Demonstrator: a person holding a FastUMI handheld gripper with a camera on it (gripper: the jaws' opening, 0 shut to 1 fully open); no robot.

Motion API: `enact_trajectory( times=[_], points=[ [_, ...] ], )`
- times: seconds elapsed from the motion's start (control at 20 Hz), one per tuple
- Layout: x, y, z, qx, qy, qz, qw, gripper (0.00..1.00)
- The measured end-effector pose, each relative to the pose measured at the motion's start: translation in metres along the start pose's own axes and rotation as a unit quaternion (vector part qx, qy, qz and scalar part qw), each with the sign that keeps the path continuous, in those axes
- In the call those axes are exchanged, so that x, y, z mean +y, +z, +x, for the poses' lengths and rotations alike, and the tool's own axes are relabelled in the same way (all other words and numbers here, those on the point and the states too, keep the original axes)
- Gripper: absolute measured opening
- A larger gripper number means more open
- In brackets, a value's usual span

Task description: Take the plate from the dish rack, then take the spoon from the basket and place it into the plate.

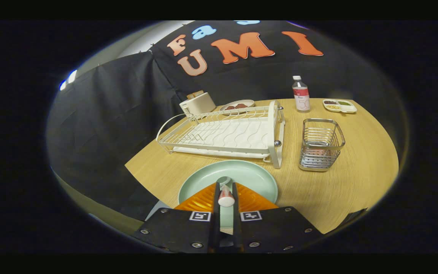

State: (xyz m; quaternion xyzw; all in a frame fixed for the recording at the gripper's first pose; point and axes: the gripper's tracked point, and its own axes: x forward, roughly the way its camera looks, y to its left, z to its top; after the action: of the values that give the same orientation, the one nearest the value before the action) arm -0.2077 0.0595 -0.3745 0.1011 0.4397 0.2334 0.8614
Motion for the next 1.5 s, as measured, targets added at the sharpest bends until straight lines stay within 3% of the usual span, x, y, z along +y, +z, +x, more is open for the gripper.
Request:
enact_trajectory(
  times=[0.5, 0.8, 1.2, 1.5],
  points=[
    [-0.015, -0.044, 0.011, 0.068, -0.031, 0.015, 0.997, 0.22],
    [-0.025, -0.038, -0.001, 0.078, -0.055, 0.008, 0.995, 0.32],
    [-0.02, 0.084, -0.036, -0.048, -0.078, -0.022, 0.996, 0.52],
    [-0.012, 0.194, -0.078, -0.168, -0.096, -0.038, 0.98, 0.7]
  ],
)
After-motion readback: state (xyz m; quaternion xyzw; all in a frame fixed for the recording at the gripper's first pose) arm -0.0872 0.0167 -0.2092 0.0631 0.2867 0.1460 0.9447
